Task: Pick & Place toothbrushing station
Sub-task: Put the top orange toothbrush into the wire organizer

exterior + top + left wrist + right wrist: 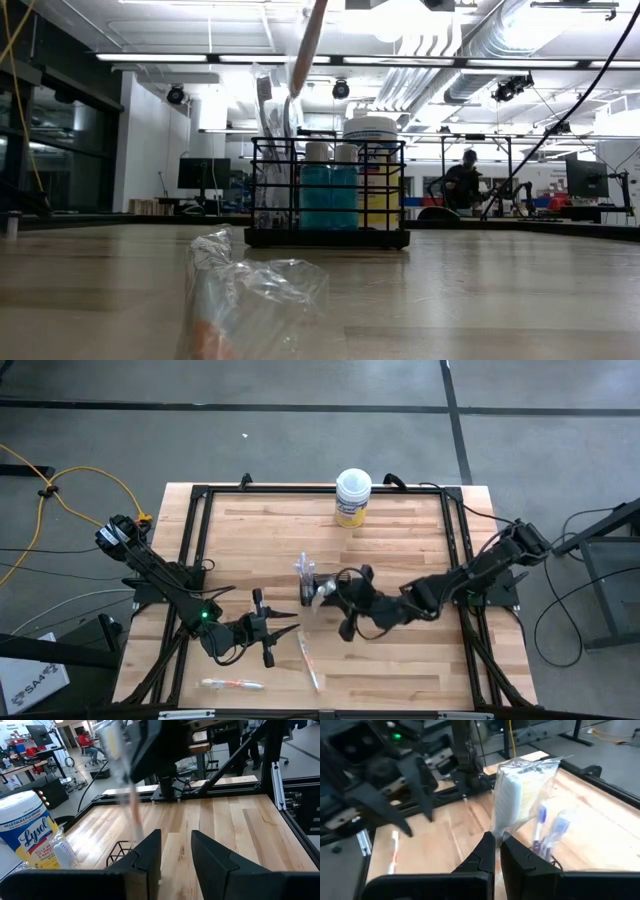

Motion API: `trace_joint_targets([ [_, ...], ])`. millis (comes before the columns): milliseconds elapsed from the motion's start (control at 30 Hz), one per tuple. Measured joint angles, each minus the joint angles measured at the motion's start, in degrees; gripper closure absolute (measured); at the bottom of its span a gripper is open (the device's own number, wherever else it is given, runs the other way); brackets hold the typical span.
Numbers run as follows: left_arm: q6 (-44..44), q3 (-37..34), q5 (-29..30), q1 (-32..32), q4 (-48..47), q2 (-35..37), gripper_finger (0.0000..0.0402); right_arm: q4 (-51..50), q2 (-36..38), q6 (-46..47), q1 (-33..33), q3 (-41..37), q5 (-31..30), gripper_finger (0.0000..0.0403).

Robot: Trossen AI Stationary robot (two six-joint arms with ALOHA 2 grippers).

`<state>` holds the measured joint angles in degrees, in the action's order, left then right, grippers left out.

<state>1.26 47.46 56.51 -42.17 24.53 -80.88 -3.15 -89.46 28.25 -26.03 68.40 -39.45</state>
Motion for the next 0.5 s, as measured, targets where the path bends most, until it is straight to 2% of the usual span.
trace_joint_targets([
  [133, 0.0, 0.0, 0.03, 0.0, 0.0, 0.0, 0.03, -1.77, 2.29, -0.81, 1.98, -0.01, 2.44, 0.0399],
  [367, 0.0, 0.0, 0.17, -0.41, 0.0, 0.0, 0.03, -12.66, 6.65, 1.95, 2.3, 0.0, -4.09, 0.0399],
  [500, -0.01, 0.0, 0.17, -0.42, 0.0, 0.0, 0.03, -15.3, 6.66, 3.3, 2.3, 0.01, -4.51, 0.0399],
])
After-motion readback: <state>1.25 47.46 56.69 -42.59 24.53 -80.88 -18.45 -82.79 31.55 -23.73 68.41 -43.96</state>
